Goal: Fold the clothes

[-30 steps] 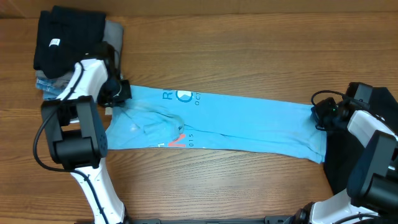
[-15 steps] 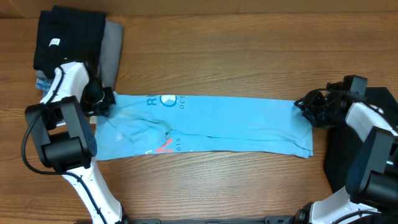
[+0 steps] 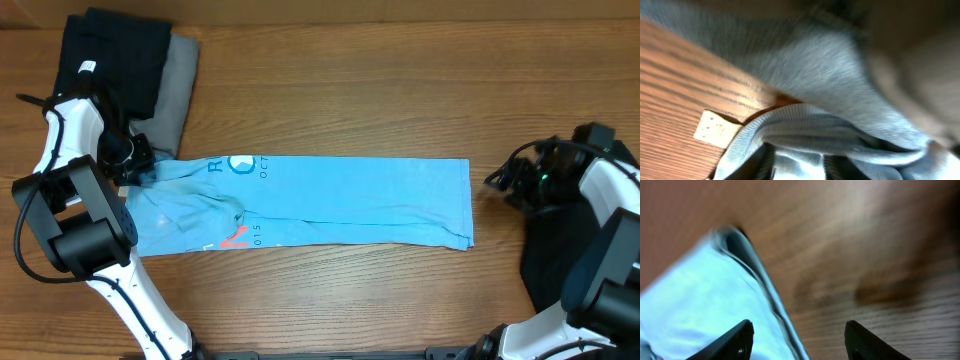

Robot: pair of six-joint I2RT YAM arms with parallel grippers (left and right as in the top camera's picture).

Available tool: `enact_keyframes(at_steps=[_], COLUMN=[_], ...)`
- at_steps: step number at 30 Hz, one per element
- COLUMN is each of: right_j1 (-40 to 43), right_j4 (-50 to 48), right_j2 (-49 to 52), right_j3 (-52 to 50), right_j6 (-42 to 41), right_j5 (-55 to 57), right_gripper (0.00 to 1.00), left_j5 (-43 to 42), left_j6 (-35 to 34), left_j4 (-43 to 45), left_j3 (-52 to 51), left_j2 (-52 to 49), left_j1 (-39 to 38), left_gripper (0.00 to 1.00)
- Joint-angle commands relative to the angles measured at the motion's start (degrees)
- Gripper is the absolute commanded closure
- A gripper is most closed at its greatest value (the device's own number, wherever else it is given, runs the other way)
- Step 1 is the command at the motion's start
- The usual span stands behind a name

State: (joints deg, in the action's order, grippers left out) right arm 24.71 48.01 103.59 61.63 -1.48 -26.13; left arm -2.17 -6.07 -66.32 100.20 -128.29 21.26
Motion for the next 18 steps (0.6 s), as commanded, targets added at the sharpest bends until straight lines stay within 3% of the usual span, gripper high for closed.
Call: enact_keyframes(at_steps=[1, 3, 6, 15, 18], right_j1=[-0.4, -0.7, -2.6, -7.1, -7.1], right_j4=[-0.8, -1.0, -1.4, -4.1, -3.4], right_j2=[2.1, 2.5, 3.0, 9.6, 12.4], right_j3=[-3.2, -4.0, -5.6, -8.8, -8.8], right_j6=[5.0, 6.3, 6.7, 7.5, 7.5], right_j5=[-5.6, -8.2, -8.6, -8.7, -8.8], right_gripper=[0.39, 0.4, 0.41, 0.4, 0.47], left_j5=[-1.4, -3.5, -6.9, -17.0, -17.0], left_j6=[1.6, 2.3, 3.0, 6.3, 6.4], left_j4=[0.1, 0.1, -0.1, -4.7, -7.7], left_j3=[2.4, 2.5, 2.8, 9.6, 13.6], left_j2=[-0.9, -0.9, -0.9, -0.9, -0.9], left_j1=[-0.3, -0.5, -0.6, -0.7, -0.7], left_gripper=[0.53, 0.48, 0.32, 0.28, 0.28])
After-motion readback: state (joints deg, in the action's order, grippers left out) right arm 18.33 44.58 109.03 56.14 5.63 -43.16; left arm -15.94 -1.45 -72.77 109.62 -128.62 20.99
